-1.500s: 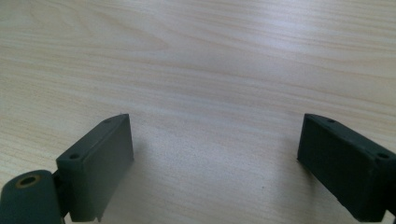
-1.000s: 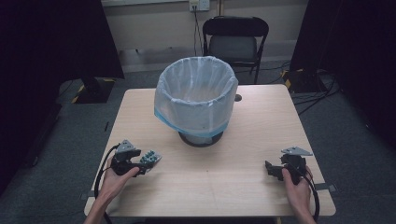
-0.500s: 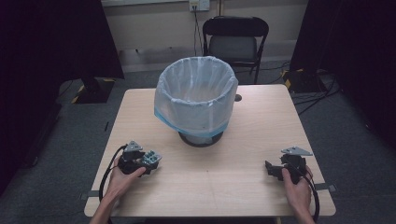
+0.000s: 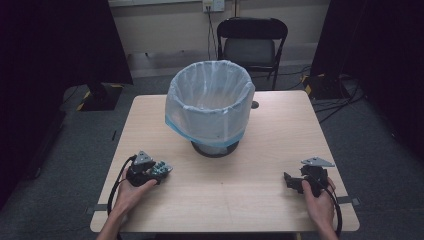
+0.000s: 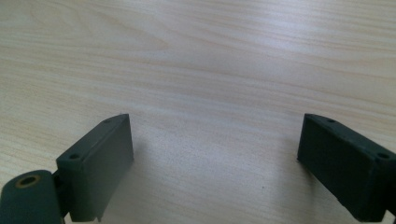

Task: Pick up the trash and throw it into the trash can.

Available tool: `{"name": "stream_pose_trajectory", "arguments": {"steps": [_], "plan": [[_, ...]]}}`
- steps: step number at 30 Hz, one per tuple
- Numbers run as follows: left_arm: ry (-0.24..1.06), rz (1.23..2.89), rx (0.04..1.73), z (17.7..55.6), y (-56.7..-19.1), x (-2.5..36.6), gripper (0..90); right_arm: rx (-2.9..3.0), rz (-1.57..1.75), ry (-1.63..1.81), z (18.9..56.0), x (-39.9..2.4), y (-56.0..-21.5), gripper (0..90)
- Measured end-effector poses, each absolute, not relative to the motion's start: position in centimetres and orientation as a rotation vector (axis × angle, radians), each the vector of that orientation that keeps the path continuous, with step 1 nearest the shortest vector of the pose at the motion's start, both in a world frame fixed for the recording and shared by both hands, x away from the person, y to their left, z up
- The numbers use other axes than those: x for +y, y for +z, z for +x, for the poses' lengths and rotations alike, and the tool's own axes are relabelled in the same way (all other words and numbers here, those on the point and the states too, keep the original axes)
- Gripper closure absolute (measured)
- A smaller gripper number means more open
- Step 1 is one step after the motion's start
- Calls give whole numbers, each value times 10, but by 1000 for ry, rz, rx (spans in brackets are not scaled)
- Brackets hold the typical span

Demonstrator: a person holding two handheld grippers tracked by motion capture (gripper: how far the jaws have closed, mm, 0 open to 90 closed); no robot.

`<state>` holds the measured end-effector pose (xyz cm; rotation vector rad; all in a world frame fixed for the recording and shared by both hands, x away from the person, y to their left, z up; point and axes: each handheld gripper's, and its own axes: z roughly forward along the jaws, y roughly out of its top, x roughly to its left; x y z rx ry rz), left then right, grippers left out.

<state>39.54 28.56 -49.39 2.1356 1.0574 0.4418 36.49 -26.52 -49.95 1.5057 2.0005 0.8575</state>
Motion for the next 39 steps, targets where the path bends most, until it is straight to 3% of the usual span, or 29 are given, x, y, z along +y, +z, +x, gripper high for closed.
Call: {"name": "stream_pose_trajectory", "arguments": {"steps": [21, 39], "plan": [[384, 2073, 1083, 393, -484, 294, 341, 2001, 1506, 858, 365, -265, -499, 94], [349, 1991, 978, 389, -452, 286, 341, 2001, 1505, 857, 365, -265, -499, 94]]}}
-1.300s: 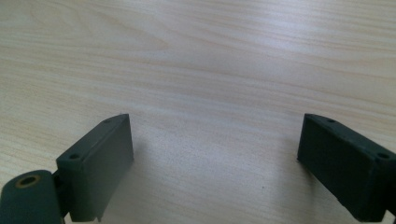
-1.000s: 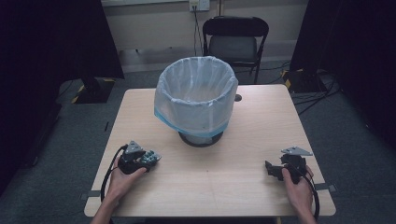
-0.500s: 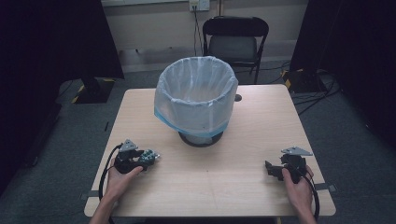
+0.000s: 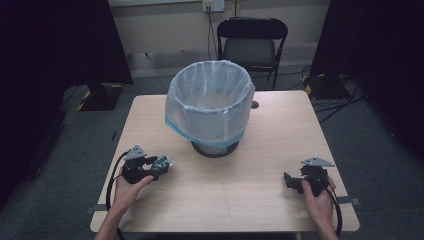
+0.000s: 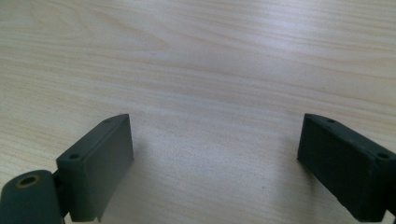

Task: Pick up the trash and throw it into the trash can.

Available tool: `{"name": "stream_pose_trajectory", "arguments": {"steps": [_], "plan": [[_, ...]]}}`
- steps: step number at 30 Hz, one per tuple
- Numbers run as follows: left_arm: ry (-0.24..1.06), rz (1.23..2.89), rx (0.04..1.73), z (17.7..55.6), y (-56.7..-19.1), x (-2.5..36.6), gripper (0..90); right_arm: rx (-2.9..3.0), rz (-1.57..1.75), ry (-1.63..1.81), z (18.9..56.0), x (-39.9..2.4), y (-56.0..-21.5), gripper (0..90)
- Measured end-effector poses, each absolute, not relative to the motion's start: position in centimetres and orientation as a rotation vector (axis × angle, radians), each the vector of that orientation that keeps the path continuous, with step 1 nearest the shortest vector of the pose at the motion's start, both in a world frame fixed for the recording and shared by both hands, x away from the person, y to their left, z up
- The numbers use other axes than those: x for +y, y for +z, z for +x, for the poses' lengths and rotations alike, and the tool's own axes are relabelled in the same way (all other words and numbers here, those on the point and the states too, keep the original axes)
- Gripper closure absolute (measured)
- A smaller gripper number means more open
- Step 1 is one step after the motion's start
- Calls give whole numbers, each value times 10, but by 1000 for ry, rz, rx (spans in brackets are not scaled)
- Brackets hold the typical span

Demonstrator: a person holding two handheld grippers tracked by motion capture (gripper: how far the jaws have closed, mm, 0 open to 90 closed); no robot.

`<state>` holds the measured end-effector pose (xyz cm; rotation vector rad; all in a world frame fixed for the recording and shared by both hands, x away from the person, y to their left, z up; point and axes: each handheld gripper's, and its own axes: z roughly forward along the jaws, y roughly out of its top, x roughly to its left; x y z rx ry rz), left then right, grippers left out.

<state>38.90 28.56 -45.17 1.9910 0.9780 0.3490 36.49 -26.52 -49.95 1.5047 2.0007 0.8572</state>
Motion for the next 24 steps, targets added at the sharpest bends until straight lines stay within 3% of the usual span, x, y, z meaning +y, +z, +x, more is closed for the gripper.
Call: {"name": "stream_pose_trajectory", "arguments": {"steps": [24], "plan": [[387, 1878, 821, 397, -380, 269, 341, 2000, 1506, 857, 365, -265, -499, 94]]}}
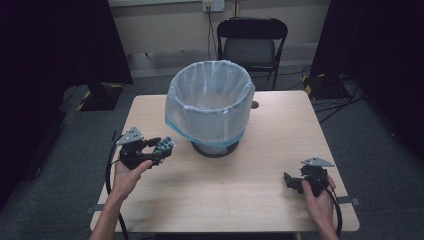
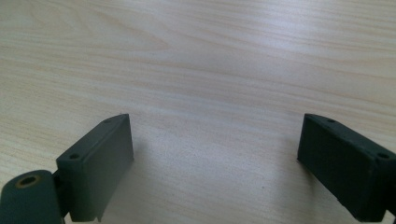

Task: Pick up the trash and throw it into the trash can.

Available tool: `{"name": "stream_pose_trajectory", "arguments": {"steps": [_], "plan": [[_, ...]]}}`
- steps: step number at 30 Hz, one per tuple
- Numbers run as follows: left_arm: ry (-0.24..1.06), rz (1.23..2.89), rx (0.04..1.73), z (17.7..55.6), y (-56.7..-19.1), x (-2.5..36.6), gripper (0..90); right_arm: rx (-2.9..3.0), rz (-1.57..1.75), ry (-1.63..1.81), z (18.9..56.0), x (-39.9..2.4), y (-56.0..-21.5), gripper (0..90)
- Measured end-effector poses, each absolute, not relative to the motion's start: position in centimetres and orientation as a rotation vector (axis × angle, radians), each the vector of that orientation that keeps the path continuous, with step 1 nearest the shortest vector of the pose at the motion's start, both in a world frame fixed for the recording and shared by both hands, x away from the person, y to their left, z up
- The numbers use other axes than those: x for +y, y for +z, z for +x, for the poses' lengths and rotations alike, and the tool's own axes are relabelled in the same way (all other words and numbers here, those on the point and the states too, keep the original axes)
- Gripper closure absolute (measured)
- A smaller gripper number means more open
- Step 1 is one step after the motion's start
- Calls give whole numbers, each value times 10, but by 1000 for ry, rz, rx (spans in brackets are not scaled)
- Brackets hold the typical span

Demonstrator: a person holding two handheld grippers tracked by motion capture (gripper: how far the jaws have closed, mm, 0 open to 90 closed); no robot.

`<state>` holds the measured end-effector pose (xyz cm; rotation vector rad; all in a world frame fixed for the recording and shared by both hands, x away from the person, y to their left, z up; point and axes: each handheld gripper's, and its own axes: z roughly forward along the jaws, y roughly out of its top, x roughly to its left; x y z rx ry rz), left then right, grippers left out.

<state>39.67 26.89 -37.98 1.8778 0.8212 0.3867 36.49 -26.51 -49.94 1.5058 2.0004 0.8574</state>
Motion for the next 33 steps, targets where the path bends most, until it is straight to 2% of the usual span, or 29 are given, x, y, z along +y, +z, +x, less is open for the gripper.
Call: {"name": "stream_pose_trajectory", "arguments": {"steps": [22, 33], "plan": [[439, 1737, 643, 412, -292, 257, 341, 2001, 1505, 857, 365, -265, -499, 94], [439, 1707, 593, 434, -262, 232, 341, 2001, 1505, 857, 365, -265, -499, 94]]}}
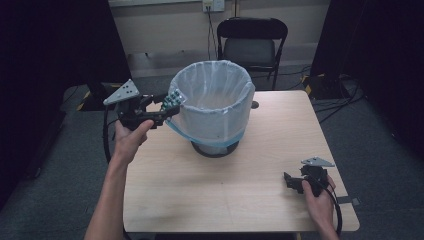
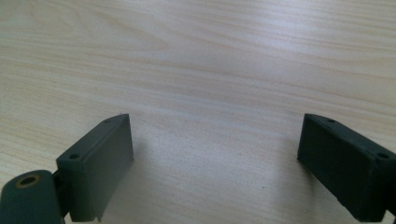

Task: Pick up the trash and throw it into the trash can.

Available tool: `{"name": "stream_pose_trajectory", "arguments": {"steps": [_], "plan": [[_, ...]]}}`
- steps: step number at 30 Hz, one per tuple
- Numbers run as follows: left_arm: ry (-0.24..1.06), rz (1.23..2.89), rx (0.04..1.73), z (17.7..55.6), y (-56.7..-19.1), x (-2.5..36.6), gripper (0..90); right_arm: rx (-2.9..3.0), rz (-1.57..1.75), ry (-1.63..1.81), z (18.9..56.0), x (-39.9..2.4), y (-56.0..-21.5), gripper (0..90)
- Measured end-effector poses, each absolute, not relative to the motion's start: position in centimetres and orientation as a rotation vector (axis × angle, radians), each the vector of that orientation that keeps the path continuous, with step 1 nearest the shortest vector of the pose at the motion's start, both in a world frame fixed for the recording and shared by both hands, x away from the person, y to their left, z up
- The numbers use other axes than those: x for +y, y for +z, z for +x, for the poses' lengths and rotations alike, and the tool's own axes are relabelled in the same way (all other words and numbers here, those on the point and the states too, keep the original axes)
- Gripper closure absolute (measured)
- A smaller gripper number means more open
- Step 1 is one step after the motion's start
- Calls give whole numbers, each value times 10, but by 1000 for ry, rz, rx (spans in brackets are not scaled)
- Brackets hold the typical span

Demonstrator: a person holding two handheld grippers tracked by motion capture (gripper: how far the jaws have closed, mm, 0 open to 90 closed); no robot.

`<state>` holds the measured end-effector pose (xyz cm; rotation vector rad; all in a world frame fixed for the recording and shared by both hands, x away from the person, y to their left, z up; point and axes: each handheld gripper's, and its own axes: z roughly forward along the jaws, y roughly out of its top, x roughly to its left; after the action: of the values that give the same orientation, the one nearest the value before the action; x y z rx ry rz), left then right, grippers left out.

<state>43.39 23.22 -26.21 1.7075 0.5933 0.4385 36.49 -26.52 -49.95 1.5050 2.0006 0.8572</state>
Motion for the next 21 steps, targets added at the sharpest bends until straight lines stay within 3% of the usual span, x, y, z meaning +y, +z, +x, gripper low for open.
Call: {"name": "stream_pose_trajectory", "arguments": {"steps": [21], "plan": [[338, 1775, 612, 502, -238, 185, 341, 2001, 1505, 857, 365, -265, -499, 94]]}}
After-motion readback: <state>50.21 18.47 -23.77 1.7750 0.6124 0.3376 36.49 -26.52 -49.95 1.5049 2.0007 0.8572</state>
